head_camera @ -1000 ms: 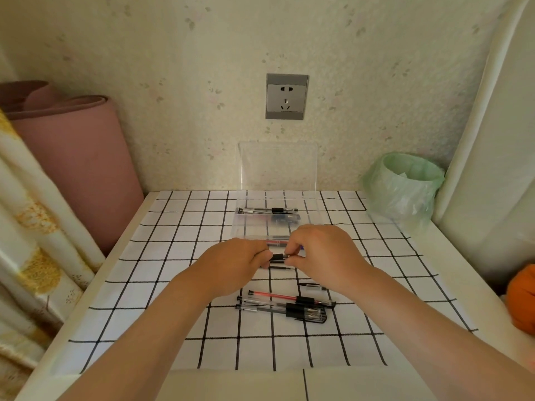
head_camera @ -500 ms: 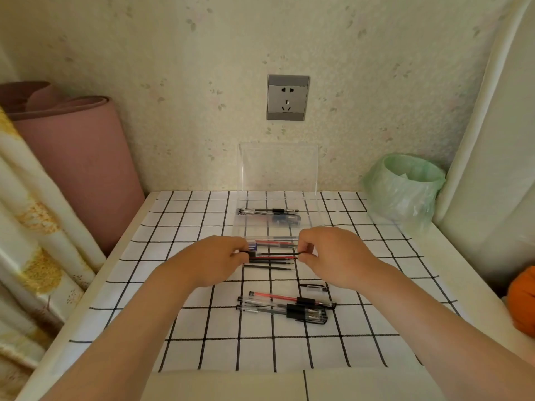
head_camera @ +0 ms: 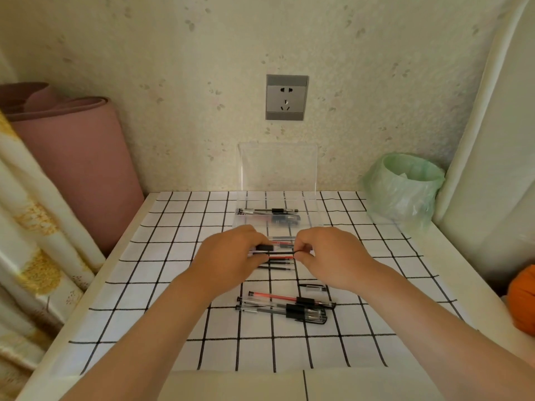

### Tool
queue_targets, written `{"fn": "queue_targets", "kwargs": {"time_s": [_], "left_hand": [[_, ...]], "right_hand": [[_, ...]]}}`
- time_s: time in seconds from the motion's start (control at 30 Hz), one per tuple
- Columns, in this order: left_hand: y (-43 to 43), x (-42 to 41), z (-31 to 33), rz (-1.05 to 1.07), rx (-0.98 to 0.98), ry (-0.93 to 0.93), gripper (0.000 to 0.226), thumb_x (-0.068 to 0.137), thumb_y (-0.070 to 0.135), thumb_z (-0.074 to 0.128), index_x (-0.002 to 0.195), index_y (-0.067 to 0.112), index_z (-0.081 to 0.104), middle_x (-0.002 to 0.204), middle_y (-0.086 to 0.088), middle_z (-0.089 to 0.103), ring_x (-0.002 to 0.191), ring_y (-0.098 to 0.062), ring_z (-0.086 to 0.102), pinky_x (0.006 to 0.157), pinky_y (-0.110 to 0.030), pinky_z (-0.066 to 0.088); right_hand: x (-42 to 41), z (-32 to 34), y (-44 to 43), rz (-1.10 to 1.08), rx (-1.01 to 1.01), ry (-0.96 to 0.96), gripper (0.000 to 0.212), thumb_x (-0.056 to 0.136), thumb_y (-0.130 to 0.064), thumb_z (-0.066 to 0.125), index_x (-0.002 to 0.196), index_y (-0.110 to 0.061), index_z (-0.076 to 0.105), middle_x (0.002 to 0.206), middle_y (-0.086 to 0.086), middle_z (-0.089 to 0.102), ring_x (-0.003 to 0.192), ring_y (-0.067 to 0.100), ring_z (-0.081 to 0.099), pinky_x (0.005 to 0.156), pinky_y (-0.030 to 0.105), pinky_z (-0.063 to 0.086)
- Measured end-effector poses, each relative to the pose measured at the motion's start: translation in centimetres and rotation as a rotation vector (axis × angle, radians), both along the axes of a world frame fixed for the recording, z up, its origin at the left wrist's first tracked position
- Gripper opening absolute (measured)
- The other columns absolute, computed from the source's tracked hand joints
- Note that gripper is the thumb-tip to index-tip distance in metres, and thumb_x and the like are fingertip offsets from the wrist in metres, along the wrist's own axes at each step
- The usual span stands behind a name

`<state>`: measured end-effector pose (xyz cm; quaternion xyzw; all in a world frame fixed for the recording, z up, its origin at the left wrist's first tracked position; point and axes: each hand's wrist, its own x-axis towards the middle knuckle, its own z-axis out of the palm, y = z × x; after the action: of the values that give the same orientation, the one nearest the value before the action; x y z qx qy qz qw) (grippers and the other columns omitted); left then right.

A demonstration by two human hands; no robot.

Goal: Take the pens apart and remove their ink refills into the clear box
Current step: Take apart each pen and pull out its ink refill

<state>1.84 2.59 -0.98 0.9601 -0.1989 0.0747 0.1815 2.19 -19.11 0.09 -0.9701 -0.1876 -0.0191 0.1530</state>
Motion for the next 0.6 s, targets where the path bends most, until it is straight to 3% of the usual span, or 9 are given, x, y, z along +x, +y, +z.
{"fn": "queue_targets", "kwargs": {"time_s": [0.13, 0.27, 0.43, 0.6], "left_hand": [[-0.7, 0.6, -1.0, 0.030, 0.088, 0.041, 0.018, 0.096, 0.036, 0.054, 0.109, 0.032, 0.066, 0.096, 0.012, 0.060, 0.086, -0.008, 0.056, 0.064, -0.022, 0.038], [-0.7, 1.0, -1.9, 0.068, 0.118, 0.106, 0.020, 0.096, 0.036, 0.056, 0.107, 0.026, 0.069, 0.098, 0.009, 0.057, 0.084, -0.011, 0.058, 0.069, -0.024, 0.046], [-1.0, 1.3, -2.2, 0.064, 0.193, 0.153, 0.019, 0.094, 0.038, 0.056, 0.102, 0.031, 0.072, 0.094, 0.010, 0.054, 0.077, -0.010, 0.053, 0.062, -0.024, 0.039], [-1.0, 1.2, -2.0, 0.077, 0.186, 0.167, 0.015, 0.092, 0.037, 0.059, 0.102, 0.033, 0.070, 0.093, 0.010, 0.060, 0.080, -0.010, 0.058, 0.067, -0.026, 0.049]], "right_hand": [[0.1, 0.2, -0.2, -0.005, -0.029, 0.027, 0.012, 0.090, -0.039, 0.062, 0.096, -0.033, 0.071, 0.094, -0.015, 0.069, 0.088, 0.006, 0.061, 0.076, 0.026, 0.048], [0.5, 0.0, -1.4, -0.081, -0.148, 0.135, 0.011, 0.087, -0.037, 0.065, 0.093, -0.030, 0.070, 0.091, -0.012, 0.068, 0.087, 0.010, 0.062, 0.078, 0.031, 0.052], [0.8, -0.6, -1.7, -0.118, -0.141, 0.238, 0.011, 0.085, -0.040, 0.067, 0.092, -0.032, 0.068, 0.089, -0.014, 0.064, 0.086, 0.009, 0.061, 0.077, 0.029, 0.051], [0.8, -0.8, -1.2, -0.103, -0.167, 0.215, 0.014, 0.082, -0.042, 0.070, 0.094, -0.034, 0.070, 0.080, -0.017, 0.056, 0.083, 0.009, 0.060, 0.072, 0.026, 0.048]]}}
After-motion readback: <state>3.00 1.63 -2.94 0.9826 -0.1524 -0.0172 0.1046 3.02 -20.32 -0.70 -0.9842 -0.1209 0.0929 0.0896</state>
